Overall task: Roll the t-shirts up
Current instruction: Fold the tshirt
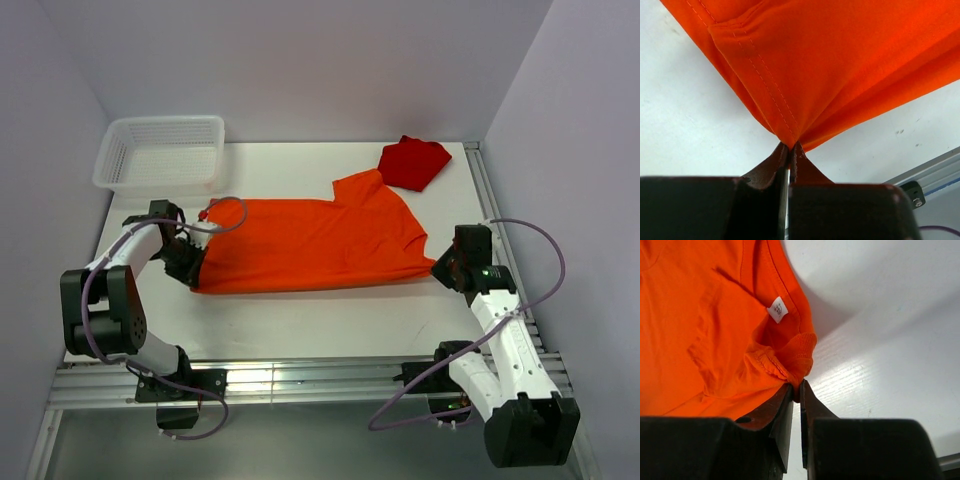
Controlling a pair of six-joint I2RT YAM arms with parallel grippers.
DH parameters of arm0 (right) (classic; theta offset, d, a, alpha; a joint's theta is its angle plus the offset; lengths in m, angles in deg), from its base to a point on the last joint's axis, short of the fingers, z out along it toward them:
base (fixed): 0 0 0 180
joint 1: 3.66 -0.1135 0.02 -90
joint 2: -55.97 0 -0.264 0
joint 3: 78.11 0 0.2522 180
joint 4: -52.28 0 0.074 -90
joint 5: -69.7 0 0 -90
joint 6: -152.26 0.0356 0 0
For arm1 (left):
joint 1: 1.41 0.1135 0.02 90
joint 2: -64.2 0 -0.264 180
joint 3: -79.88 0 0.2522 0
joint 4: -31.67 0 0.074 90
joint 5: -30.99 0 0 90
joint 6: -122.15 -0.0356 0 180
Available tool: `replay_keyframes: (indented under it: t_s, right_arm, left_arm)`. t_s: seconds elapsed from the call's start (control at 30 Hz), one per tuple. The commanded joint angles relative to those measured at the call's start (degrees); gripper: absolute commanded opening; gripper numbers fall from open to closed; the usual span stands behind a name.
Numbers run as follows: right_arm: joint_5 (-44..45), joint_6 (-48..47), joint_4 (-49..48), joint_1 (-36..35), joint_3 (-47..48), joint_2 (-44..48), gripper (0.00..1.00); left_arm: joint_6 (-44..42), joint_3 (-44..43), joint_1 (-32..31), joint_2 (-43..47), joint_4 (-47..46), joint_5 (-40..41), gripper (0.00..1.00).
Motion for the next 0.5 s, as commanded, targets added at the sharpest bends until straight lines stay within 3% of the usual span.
replay_keyframes:
  t_s: [0.0, 0.1, 0.2, 0.3, 0.4, 0.47]
  right_arm:
    - [0.8, 1.2, 1.0, -0.9, -0.9, 2.4, 0.16]
    - [1.0, 3.0, 1.8, -3.4, -1.2, 3.5, 0.24]
    - [1.3, 3.9, 3.0, -4.5, -1.8, 5.6, 0.33]
    - [1.1, 4.8, 4.2, -5.1, -2.5, 8.8, 0.41]
    - [1.3, 4.9, 4.6, -5.3, -2.1, 11.0, 0.47]
    - [2.3, 4.6, 4.9, -5.3, -0.7, 10.5, 0.49]
  left_arm:
    - [-2.3, 0.8, 0.2, 2.5, 1.7, 2.5, 0.00]
    - [-2.7, 1.5, 0.2, 2.9, 2.1, 2.6, 0.01]
    - [-3.4, 2.6, 0.2, 3.7, 2.2, 3.0, 0.12]
    - [-4.1, 3.3, 0.2, 5.4, 2.3, 4.1, 0.33]
    - [-5.0, 3.2, 0.2, 7.2, 3.1, 4.7, 0.47]
    - [-5.5, 2.7, 0.2, 8.5, 4.4, 5.2, 0.50]
